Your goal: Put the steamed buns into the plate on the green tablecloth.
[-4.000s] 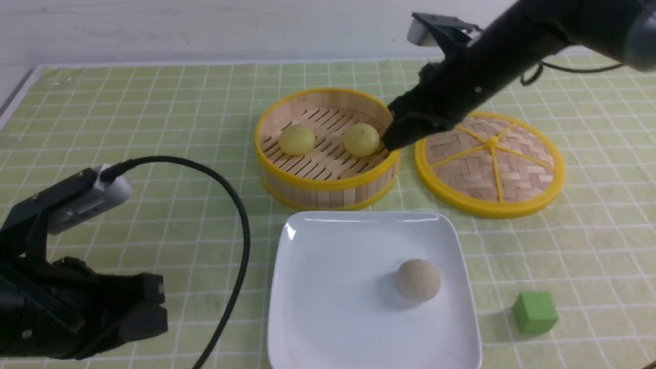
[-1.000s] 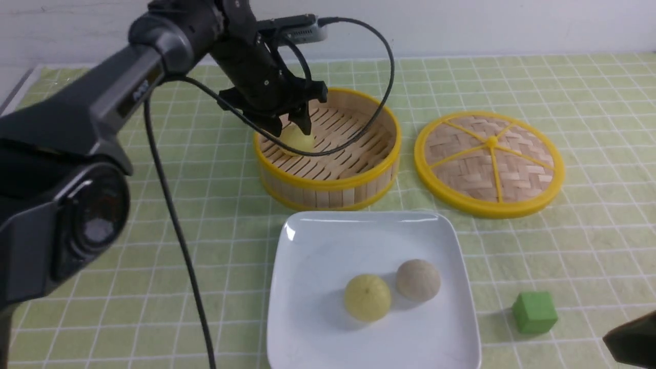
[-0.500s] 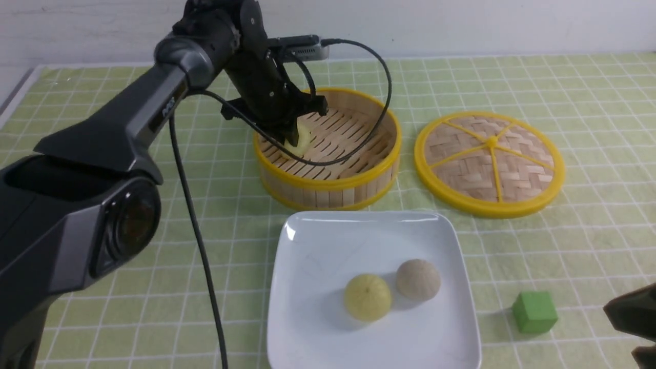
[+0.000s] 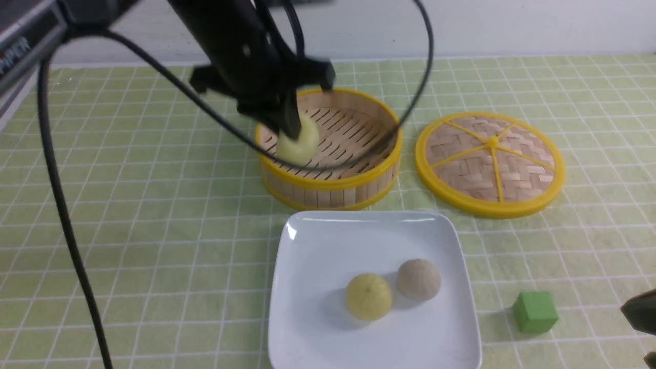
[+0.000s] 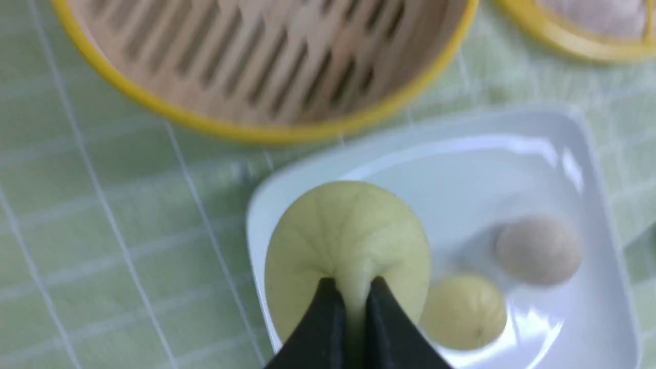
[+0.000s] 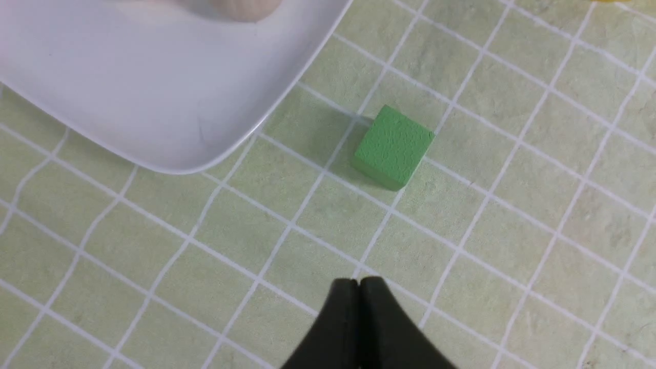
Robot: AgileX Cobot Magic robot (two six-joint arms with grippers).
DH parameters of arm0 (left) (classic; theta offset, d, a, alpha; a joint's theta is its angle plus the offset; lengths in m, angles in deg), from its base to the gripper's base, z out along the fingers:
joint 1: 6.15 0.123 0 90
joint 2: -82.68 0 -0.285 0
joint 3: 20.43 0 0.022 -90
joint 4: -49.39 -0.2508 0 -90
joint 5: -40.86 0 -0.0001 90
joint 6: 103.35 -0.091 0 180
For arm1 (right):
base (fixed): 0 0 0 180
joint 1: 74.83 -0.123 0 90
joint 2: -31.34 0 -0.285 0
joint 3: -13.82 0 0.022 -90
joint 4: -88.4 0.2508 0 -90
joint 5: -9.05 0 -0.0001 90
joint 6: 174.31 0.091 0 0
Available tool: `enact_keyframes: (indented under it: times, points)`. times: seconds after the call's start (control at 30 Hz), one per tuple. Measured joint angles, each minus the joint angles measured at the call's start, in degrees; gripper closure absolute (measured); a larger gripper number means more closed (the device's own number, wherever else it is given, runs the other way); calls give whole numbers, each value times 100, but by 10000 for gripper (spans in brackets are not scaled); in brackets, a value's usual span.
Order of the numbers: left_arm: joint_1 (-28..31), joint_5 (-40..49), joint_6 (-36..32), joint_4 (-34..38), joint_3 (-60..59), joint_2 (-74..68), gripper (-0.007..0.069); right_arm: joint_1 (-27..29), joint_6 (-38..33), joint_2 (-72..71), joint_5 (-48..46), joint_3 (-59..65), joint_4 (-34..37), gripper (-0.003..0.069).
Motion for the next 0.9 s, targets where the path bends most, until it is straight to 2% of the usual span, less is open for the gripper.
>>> enact_keyframes:
  times: [0.07, 0.2, 0.37, 0.43, 0.53, 0.63, 0.73, 0.77, 0.83, 0.9]
  points:
    - [-388, -59, 137, -6, -923, -128, 592, 0, 0, 0, -9, 0, -20, 650]
    - [-641, -420, 230, -34, -1436, -430, 545, 0, 0, -57, -188, -7, -25, 648]
    - [-686, -1032, 266, -107, -1507, -688, 368, 0, 80, -786, -1131, -162, -25, 647]
    - [-686, -1102, 273, -113, -1478, -683, 274, 0, 253, -1351, -1572, -170, -55, 645]
    - [-686, -994, 278, -125, -1359, -672, 191, 0, 593, -2092, -1662, -124, -99, 643]
    - [-686, -769, 277, -197, -1230, -606, 141, 0, 997, -2902, -1220, 159, -178, 641]
    - [-686, -617, 277, -225, -1127, -480, 117, 0, 1379, -3912, 527, 1065, -198, 639]
    - [-686, -617, 277, -225, -1125, -479, 116, 0, 1379, -3952, 635, 1124, -198, 639]
    - [-686, -593, 277, -236, -1125, -457, 113, 0, 1394, -4243, 1823, 1814, -210, 639]
    - [-686, -543, 277, -244, -1125, -457, 111, 0, 1394, -4283, 2481, 2195, -210, 639]
